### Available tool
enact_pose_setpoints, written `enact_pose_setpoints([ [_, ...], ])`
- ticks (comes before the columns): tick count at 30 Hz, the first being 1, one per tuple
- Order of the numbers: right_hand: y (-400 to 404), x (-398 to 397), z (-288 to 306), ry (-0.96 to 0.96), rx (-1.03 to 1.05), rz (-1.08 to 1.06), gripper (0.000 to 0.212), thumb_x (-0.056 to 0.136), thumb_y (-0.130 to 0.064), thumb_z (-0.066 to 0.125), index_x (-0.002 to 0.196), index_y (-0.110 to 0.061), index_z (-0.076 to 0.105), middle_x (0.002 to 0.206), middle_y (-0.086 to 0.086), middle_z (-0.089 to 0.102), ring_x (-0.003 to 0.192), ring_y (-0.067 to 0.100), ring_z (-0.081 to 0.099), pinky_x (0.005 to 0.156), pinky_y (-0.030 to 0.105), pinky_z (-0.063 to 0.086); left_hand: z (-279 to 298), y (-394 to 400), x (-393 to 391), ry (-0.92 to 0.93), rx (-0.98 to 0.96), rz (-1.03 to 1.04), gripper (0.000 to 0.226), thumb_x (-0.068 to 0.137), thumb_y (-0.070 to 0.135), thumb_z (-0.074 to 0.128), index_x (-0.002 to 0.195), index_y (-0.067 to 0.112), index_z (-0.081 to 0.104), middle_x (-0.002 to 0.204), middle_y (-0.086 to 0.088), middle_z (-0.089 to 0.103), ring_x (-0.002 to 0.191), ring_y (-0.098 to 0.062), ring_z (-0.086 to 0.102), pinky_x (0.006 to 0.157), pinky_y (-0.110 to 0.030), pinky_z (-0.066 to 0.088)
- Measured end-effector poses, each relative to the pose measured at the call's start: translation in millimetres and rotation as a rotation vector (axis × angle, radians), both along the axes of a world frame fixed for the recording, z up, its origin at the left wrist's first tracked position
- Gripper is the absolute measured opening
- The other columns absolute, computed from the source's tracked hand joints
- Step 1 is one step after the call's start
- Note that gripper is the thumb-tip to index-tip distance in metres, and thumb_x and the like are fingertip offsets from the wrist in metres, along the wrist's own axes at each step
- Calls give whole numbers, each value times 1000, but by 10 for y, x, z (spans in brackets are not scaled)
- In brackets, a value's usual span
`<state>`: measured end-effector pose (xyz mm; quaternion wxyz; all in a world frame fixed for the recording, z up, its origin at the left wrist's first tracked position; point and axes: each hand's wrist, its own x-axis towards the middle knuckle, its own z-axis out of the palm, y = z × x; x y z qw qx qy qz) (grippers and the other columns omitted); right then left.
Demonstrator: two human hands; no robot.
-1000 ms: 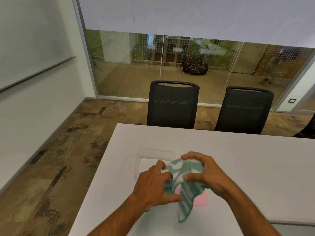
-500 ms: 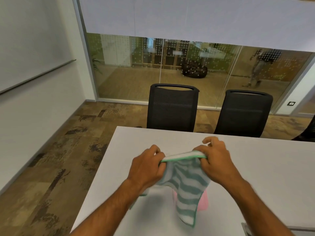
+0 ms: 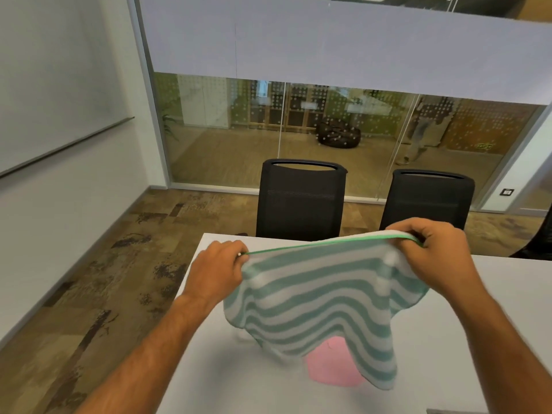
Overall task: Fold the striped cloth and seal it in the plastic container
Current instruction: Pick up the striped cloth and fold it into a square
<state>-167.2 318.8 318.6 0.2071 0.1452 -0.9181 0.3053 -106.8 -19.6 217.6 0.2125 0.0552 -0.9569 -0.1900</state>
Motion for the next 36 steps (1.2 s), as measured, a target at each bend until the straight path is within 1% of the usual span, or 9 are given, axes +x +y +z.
enact_pose_setpoints([
  [4, 74, -50, 67, -80, 34, -12, 20, 90, -9, 64, 97, -23, 77, 90, -9, 67, 83, 14, 59, 77, 31, 50, -13, -127, 2, -32, 112, -30, 14, 100, 25, 46, 87, 28, 50, 84, 10, 55, 72, -9, 49, 61, -19, 40],
  [10, 170, -92, 141, -85, 71, -171, 11, 78, -36, 77, 78, -26, 73, 75, -5, 69, 68, 11, 59, 59, 28, 51, 150, -227, -3, 79, 190, 31, 14, 102, 29, 45, 89, 27, 49, 73, 10, 59, 61, -6, 56, 48, -18, 36],
  [16, 217, -158, 108, -113, 21, -180, 12, 86, -14, 70, 89, -24, 66, 91, 4, 71, 85, 27, 63, 81, 42, 55, 344, -249, -29, 60, 181, -19, 17, 96, 24, 54, 88, 30, 41, 67, 10, 58, 57, -7, 56, 47, -18, 35],
  [19, 212, -168, 91, -118, 36, -146, 32, 84, 3, 61, 68, -24, 58, 76, 2, 66, 74, 28, 60, 66, 33, 49, 405, -256, -37, -56, 53, -109, 31, 92, 6, 54, 76, 31, 48, 81, 10, 61, 73, -15, 58, 58, -18, 40],
  [21, 182, -179, 82, -153, 93, -126, 43, 83, 10, 55, 60, -24, 64, 81, 5, 68, 78, 29, 60, 74, 38, 56, 451, -223, -42, -155, -40, -131, 36, 88, 2, 60, 71, 33, 60, 96, 14, 62, 91, -13, 59, 74, -17, 43],
  [25, 76, -200, 21, -186, 140, -136, 30, 91, 4, 52, 97, -12, 78, 111, 11, 68, 98, 28, 59, 93, 45, 54, 502, -71, -75, -305, -63, -118, 39, 92, 7, 61, 120, 32, 68, 130, 8, 61, 118, -16, 55, 100, -31, 45],
  [28, -50, -156, -52, -169, 124, -119, 30, 92, 1, 52, 109, -10, 74, 115, 13, 67, 105, 31, 60, 99, 48, 51, 544, 53, -91, -364, 179, -121, 48, 96, 3, 49, 136, 28, 56, 138, 3, 55, 120, -21, 54, 91, -29, 50],
  [32, -353, 75, -190, -269, -52, 5, 21, 85, -7, 64, 100, -14, 77, 104, 4, 68, 99, 21, 63, 95, 43, 53, 597, 313, -28, -340, 645, -176, 56, 93, -2, 41, 131, 35, 56, 106, 7, 65, 77, -17, 69, 47, -19, 53],
  [36, -741, 373, -348, -297, -173, 163, 9, 78, -26, 78, 86, -21, 78, 90, -6, 72, 88, 9, 65, 84, 28, 51, 622, 587, 4, -263, 929, -213, 59, 84, -14, 39, 119, 28, 61, 95, -12, 72, 52, -17, 69, 46, -27, 57],
])
